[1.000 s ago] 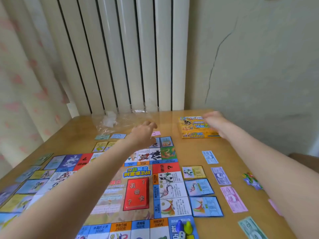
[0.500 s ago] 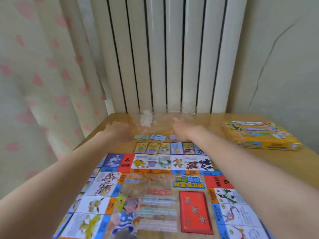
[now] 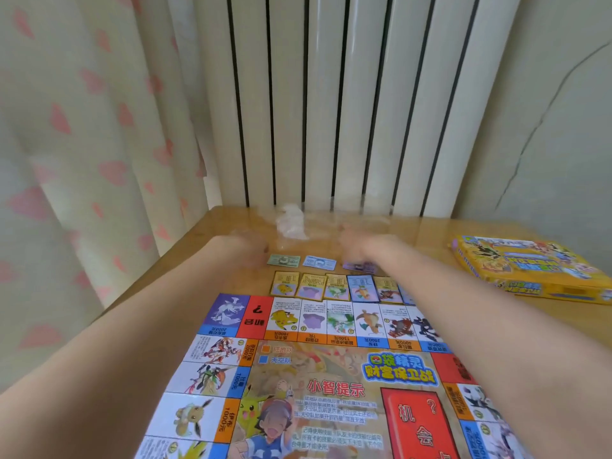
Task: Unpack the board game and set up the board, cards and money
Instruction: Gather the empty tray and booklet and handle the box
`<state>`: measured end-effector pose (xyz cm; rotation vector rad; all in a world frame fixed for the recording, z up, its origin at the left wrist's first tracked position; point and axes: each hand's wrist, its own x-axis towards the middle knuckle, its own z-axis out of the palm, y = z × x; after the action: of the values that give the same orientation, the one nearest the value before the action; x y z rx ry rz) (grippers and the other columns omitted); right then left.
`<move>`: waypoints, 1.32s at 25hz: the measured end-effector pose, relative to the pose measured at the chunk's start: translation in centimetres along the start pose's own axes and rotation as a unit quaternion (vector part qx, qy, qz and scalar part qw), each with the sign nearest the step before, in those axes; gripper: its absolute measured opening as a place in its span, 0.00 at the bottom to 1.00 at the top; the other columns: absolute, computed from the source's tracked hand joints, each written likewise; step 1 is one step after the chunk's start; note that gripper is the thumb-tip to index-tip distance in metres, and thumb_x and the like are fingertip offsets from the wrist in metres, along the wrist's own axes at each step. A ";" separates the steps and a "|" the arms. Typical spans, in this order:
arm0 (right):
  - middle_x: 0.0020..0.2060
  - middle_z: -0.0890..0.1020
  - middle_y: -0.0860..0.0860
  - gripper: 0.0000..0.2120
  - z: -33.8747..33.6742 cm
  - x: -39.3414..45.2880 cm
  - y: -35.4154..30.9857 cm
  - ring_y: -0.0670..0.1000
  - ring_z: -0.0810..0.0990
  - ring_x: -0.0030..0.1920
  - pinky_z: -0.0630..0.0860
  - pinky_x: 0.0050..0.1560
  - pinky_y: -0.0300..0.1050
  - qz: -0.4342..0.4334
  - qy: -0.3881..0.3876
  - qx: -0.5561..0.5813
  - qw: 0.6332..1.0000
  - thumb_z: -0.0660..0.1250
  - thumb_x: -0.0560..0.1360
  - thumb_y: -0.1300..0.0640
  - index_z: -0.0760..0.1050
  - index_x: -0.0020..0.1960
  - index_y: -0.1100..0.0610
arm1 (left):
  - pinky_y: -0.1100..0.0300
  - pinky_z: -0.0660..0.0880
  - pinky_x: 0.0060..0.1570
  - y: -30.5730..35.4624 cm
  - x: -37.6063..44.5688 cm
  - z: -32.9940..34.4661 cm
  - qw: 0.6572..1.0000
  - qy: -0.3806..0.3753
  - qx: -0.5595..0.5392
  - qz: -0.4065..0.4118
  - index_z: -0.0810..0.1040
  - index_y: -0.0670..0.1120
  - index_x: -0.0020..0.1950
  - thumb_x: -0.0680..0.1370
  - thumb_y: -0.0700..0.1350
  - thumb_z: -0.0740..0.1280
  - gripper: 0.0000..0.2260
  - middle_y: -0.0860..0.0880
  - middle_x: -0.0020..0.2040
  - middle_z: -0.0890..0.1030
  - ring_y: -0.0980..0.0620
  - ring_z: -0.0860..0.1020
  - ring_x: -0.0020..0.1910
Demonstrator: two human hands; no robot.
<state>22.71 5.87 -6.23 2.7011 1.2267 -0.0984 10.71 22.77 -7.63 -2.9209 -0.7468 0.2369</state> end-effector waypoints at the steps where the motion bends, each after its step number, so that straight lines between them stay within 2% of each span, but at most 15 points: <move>1: 0.66 0.70 0.58 0.18 -0.7 0.5 0.5 0.58 0.74 0.60 0.73 0.57 0.47 -0.006 0.034 0.017 0.999 0.58 0.76 0.67 0.69 0.65 0.67 | 0.56 0.72 0.60 0.1 0.1 -0.4 1.000 -0.003 -0.018 0.005 0.72 0.44 0.67 0.81 0.43 0.56 0.15 0.45 0.64 0.73 0.46 0.74 0.61; 5: 0.54 0.79 0.63 0.14 -5.0 0.3 3.3 0.62 0.77 0.55 0.75 0.57 0.52 0.028 0.240 0.117 0.963 0.56 0.74 0.67 0.76 0.56 0.67 | 0.57 0.71 0.48 1.4 3.0 -1.0 0.985 0.091 -0.132 0.062 0.69 0.45 0.67 0.77 0.37 0.59 0.18 0.44 0.64 0.70 0.46 0.74 0.54; 7: 0.53 0.78 0.62 0.14 -5.7 0.2 4.3 0.61 0.77 0.53 0.75 0.54 0.53 0.033 0.293 0.118 0.948 0.54 0.75 0.67 0.75 0.55 0.66 | 0.54 0.71 0.54 3.0 4.6 -1.3 0.970 0.094 -0.210 0.077 0.68 0.48 0.68 0.78 0.40 0.58 0.18 0.43 0.70 0.63 0.42 0.72 0.58; 9: 0.56 0.76 0.60 0.15 -5.0 0.1 4.8 0.60 0.76 0.55 0.74 0.57 0.52 0.041 0.302 0.122 0.944 0.54 0.76 0.67 0.73 0.59 0.66 | 0.49 0.67 0.65 4.3 6.0 -0.8 0.973 0.024 -0.222 0.061 0.66 0.50 0.71 0.80 0.47 0.57 0.19 0.41 0.74 0.58 0.39 0.67 0.66; 11: 0.63 0.72 0.59 0.19 -3.8 0.0 5.1 0.60 0.72 0.63 0.69 0.63 0.48 0.023 0.279 0.127 0.952 0.55 0.76 0.67 0.69 0.65 0.65 | 0.49 0.65 0.68 5.0 6.8 0.1 0.983 -0.030 -0.182 0.023 0.68 0.45 0.71 0.81 0.50 0.55 0.20 0.41 0.71 0.65 0.40 0.67 0.68; 14: 0.69 0.66 0.57 0.24 -3.8 -0.8 5.3 0.57 0.65 0.69 0.61 0.68 0.45 0.024 0.266 0.181 0.946 0.58 0.76 0.65 0.62 0.71 0.63 | 0.52 0.69 0.64 4.6 5.7 -0.8 0.975 0.053 -0.214 -0.020 0.73 0.41 0.66 0.80 0.48 0.58 0.18 0.41 0.65 0.73 0.41 0.71 0.64; 16: 0.67 0.68 0.57 0.23 -5.2 -1.9 4.6 0.56 0.67 0.67 0.63 0.65 0.45 0.052 0.303 0.253 0.917 0.62 0.77 0.57 0.65 0.69 0.62 | 0.53 0.71 0.58 3.8 3.4 -3.3 0.938 0.168 -0.301 -0.037 0.75 0.40 0.62 0.78 0.47 0.62 0.16 0.41 0.60 0.76 0.41 0.74 0.60; 19: 0.53 0.71 0.52 0.22 -9.7 -5.4 2.8 0.51 0.70 0.53 0.68 0.51 0.43 0.114 0.394 0.413 0.813 0.69 0.71 0.47 0.68 0.56 0.60 | 0.58 0.69 0.43 1.7 -1.2 -8.2 0.852 0.274 -0.443 -0.043 0.74 0.39 0.51 0.77 0.45 0.65 0.09 0.44 0.44 0.75 0.45 0.74 0.48; 22: 0.42 0.67 0.48 0.15 -13.9 -10.7 -0.3 0.49 0.68 0.43 0.69 0.37 0.37 0.140 0.430 0.553 0.700 0.67 0.72 0.63 0.63 0.52 0.57 | 0.59 0.74 0.39 0.4 -7.5 -12.4 0.699 0.262 -0.664 -0.036 0.73 0.37 0.52 0.77 0.38 0.63 0.06 0.45 0.39 0.75 0.44 0.78 0.47; 24: 0.43 0.68 0.48 0.17 -14.8 -14.4 -3.9 0.46 0.69 0.36 0.72 0.29 0.35 0.119 0.407 0.622 0.658 0.60 0.71 0.73 0.68 0.55 0.56 | 0.64 0.74 0.32 0.4 -12.2 -14.1 0.617 0.241 -0.748 -0.036 0.73 0.40 0.50 0.78 0.37 0.60 0.04 0.46 0.33 0.77 0.46 0.78 0.40; 26: 0.47 0.73 0.51 0.19 -14.3 -18.4 -8.6 0.44 0.72 0.32 0.72 0.26 0.32 0.035 0.341 0.671 0.657 0.55 0.72 0.75 0.73 0.51 0.55 | 0.66 0.68 0.27 0.8 -18.0 -15.4 0.595 0.252 -0.762 -0.043 0.74 0.39 0.52 0.79 0.38 0.58 0.07 0.45 0.33 0.76 0.49 0.73 0.34; 28: 0.48 0.78 0.54 0.14 -12.9 -22.5 -13.0 0.47 0.77 0.36 0.75 0.34 0.35 -0.110 0.190 0.751 0.623 0.56 0.76 0.70 0.75 0.50 0.55 | 0.68 0.69 0.30 0.0 -23.1 -15.4 0.608 0.263 -0.746 -0.058 0.71 0.38 0.63 0.80 0.39 0.56 0.13 0.41 0.47 0.78 0.48 0.74 0.41; 30: 0.50 0.80 0.50 0.09 -11.6 -26.4 -15.3 0.49 0.81 0.46 0.77 0.51 0.45 -0.220 0.036 0.756 0.616 0.60 0.79 0.57 0.73 0.58 0.53 | 0.70 0.73 0.44 0.1 -28.2 -15.3 0.576 0.257 -0.772 -0.079 0.70 0.41 0.61 0.81 0.40 0.56 0.11 0.41 0.59 0.78 0.48 0.77 0.52; 32: 0.53 0.80 0.47 0.14 -10.2 -29.0 -15.6 0.49 0.82 0.51 0.78 0.54 0.53 -0.273 -0.026 0.726 0.630 0.63 0.77 0.54 0.70 0.62 0.48 | 0.68 0.75 0.34 1.4 -32.4 -14.2 0.568 0.208 -0.796 -0.010 0.72 0.42 0.52 0.82 0.42 0.54 0.08 0.46 0.42 0.82 0.54 0.82 0.36; 33: 0.51 0.80 0.47 0.14 -9.5 -30.2 -15.4 0.48 0.83 0.45 0.80 0.49 0.52 -0.275 -0.031 0.736 0.618 0.65 0.76 0.57 0.70 0.60 0.49 | 0.68 0.72 0.26 2.1 -34.5 -13.3 0.520 0.176 -0.836 0.010 0.72 0.44 0.49 0.81 0.45 0.53 0.10 0.49 0.35 0.79 0.55 0.79 0.25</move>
<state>-8.84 -4.79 5.09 2.8629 2.6818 -2.1088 -15.74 3.22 9.34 -3.9839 -1.2236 -2.3530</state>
